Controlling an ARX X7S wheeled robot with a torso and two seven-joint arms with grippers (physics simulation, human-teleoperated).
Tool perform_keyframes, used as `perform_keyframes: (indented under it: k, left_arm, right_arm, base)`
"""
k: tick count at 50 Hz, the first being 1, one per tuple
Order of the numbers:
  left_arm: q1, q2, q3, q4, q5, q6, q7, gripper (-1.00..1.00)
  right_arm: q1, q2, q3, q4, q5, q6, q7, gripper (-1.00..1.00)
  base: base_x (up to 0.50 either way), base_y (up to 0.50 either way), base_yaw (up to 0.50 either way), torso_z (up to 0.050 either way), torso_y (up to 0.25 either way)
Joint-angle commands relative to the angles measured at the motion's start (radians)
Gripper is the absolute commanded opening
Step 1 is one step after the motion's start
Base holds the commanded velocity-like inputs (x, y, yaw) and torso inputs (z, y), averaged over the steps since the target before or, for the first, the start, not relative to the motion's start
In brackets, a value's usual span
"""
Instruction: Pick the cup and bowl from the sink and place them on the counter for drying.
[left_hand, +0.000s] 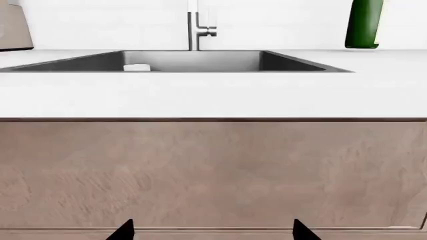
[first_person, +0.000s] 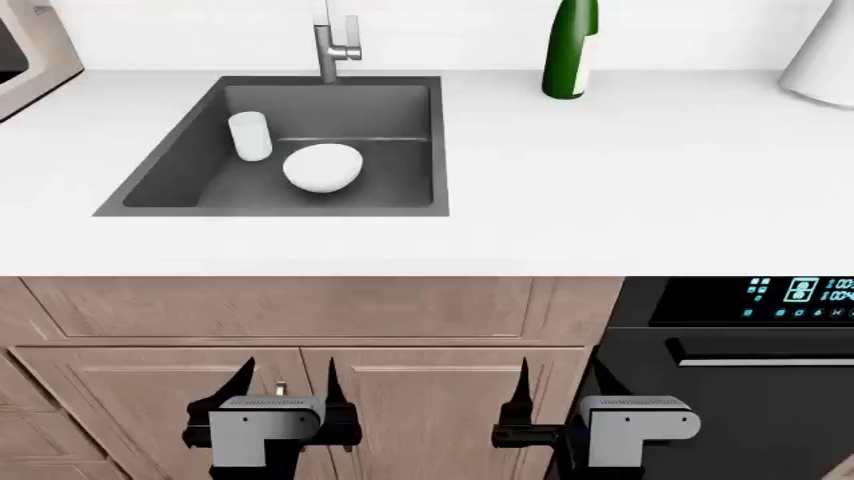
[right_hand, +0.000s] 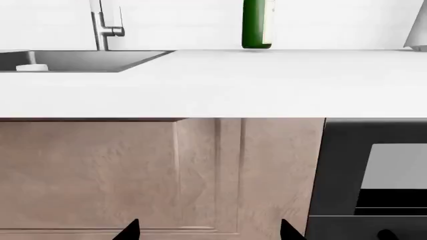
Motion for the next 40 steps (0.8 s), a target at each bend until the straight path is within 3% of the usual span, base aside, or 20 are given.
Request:
perform_keyframes:
  k: [1, 21, 40]
  left_arm:
    - [0.003, -0.016, 0.013, 0.000, -0.032, 0.001, -0.010, 1.00]
    - [0.010, -0.069, 0.060, 0.000, -0.080, 0.003, -0.062, 1.00]
    - [-0.002, -0.085, 0.093, -0.002, -0.085, -0.009, -0.097, 1.00]
  right_arm:
    - [-0.001, 0.016, -0.020, 0.002, 0.017, -0.007, 0.018, 1.00]
    - [0.005, 0.064, -0.082, 0.011, 0.053, -0.010, 0.066, 1.00]
    - [0.001, 0.090, -0.113, 0.006, 0.073, -0.041, 0.081, 1.00]
  base:
    - [0.00, 0.00, 0.00, 0.000, 0.000]
    - [0.00, 0.00, 0.00, 0.000, 0.000]
    - [0.00, 0.49, 0.00, 0.000, 0.000]
